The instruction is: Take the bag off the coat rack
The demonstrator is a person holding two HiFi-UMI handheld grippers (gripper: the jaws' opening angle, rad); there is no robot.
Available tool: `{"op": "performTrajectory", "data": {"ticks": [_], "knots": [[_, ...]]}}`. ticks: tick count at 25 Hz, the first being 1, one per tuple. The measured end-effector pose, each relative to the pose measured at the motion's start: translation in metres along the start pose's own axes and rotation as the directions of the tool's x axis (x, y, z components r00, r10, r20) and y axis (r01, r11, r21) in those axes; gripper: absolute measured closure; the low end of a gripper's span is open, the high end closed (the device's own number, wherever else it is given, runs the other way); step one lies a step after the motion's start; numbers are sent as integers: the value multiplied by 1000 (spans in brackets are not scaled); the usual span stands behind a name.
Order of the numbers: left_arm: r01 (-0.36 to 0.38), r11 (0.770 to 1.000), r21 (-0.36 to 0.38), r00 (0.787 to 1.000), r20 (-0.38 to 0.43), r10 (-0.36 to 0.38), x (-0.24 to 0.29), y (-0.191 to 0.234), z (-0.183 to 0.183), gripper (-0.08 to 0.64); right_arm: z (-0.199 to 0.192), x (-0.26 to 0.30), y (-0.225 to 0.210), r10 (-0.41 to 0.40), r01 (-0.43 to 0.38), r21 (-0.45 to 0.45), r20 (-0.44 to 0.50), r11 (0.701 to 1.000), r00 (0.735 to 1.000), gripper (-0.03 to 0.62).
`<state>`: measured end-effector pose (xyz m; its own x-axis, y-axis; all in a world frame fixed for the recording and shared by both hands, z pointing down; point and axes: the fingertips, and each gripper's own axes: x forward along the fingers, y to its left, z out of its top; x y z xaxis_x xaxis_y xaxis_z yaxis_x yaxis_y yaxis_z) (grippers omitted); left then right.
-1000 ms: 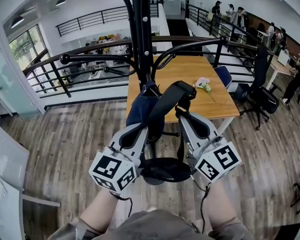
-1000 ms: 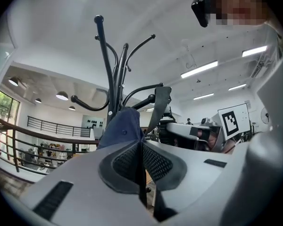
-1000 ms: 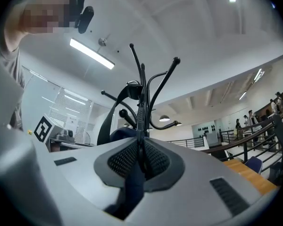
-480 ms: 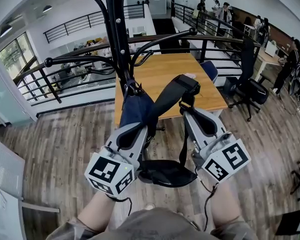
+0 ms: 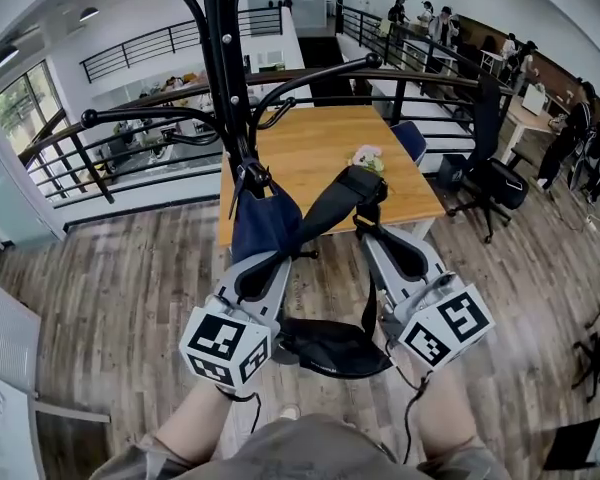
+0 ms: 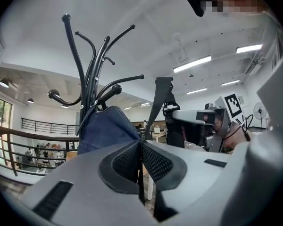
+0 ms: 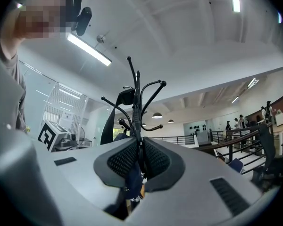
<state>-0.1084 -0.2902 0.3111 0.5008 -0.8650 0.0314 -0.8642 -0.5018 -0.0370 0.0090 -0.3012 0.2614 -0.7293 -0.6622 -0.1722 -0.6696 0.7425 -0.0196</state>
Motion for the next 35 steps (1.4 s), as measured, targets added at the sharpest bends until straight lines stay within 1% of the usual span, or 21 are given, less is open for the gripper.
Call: {"op": "performTrajectory", "data": {"ticks": [4, 9, 10, 12, 14, 16, 18, 20, 21, 22, 23, 26, 28, 32, 35], "knots": [[-24, 999, 46, 1000, -15, 24, 6, -8, -5, 517, -3, -9, -7, -7, 7, 18, -1, 1000, 1000, 540], [-22, 996, 88, 999, -27, 24, 14, -19, -9, 502, -10, -23, -15, -36, 36, 56, -12, 998, 999, 540], [-23, 994, 110, 999, -33, 27, 15, -21, -9, 490, -10, -27, -16, -41, 41, 60, -15, 997, 999, 540], [-37, 983, 180, 998, -49, 47, 18, -26, -12, 455, -11, -32, -16, -44, 45, 63, -17, 997, 999, 540], [-74, 964, 256, 995, -47, 88, 18, -29, -17, 396, -13, -37, -16, -50, 51, 58, -22, 997, 999, 540], [-128, 939, 318, 990, -16, 140, 16, -34, -22, 351, -17, -46, -17, -62, 64, 53, -33, 997, 998, 540], [-177, 902, 394, 983, 33, 179, 13, -45, -26, 314, -22, -55, -19, -78, 80, 48, -39, 996, 996, 540], [-206, 866, 456, 978, 80, 190, 7, -60, -29, 305, -23, -61, -19, -89, 90, 27, -42, 996, 995, 538], [-214, 858, 467, 977, 99, 190, 4, -68, -31, 305, -22, -64, -18, -95, 95, 11, -46, 995, 994, 538], [-215, 858, 467, 977, 116, 182, 2, -77, -30, 305, -22, -66, -18, -101, 101, -3, -50, 995, 994, 537], [-202, 866, 457, 979, 129, 161, 2, -84, -29, 309, -21, -69, -19, -108, 108, -11, -54, 994, 993, 537], [-118, 913, 390, 989, 126, 74, 15, -100, -30, 350, -20, -80, -26, -143, 143, 0, -56, 990, 988, 537], [-57, 929, 367, 993, 116, 16, 28, -109, -32, 365, -20, -91, -34, -175, 176, 16, -55, 984, 983, 537], [64, 941, 332, 988, 110, -106, 48, -138, -32, 391, -18, -122, -51, -256, 258, 22, -58, 966, 965, 536], [160, 936, 313, 971, 123, -207, 57, -168, -27, 433, -11, -150, -60, -322, 324, 28, -53, 946, 945, 537]]}}
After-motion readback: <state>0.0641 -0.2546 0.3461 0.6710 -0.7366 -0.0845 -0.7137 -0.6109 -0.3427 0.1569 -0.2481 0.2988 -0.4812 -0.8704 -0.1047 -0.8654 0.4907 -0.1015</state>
